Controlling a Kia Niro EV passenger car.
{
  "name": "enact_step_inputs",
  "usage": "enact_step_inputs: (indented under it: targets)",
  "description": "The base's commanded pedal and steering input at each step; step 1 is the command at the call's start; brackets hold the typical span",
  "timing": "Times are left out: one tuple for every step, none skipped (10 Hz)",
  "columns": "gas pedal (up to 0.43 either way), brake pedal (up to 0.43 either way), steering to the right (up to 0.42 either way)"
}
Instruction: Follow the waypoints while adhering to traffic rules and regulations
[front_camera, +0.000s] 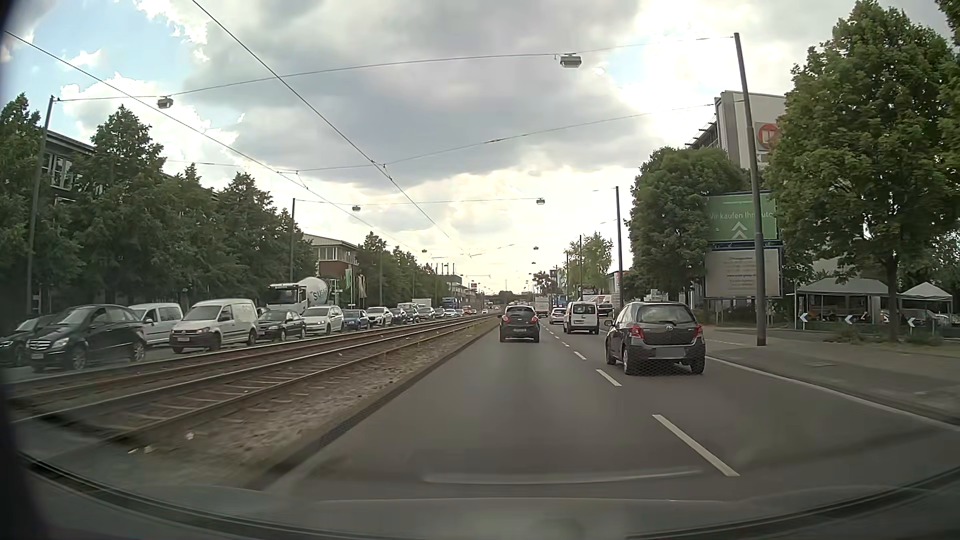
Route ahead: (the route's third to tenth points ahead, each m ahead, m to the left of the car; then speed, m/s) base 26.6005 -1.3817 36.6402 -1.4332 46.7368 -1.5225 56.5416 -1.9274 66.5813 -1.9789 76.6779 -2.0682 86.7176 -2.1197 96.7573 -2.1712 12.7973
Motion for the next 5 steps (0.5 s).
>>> enact_step_inputs:
  targets:
    - [0.0,0.03,0.006]
    - [0.0,0.03,0.006]
    - [0.0,0.03,0.006]
    - [0.0,0.03,0.006]
    - [0.0,0.03,0.006]
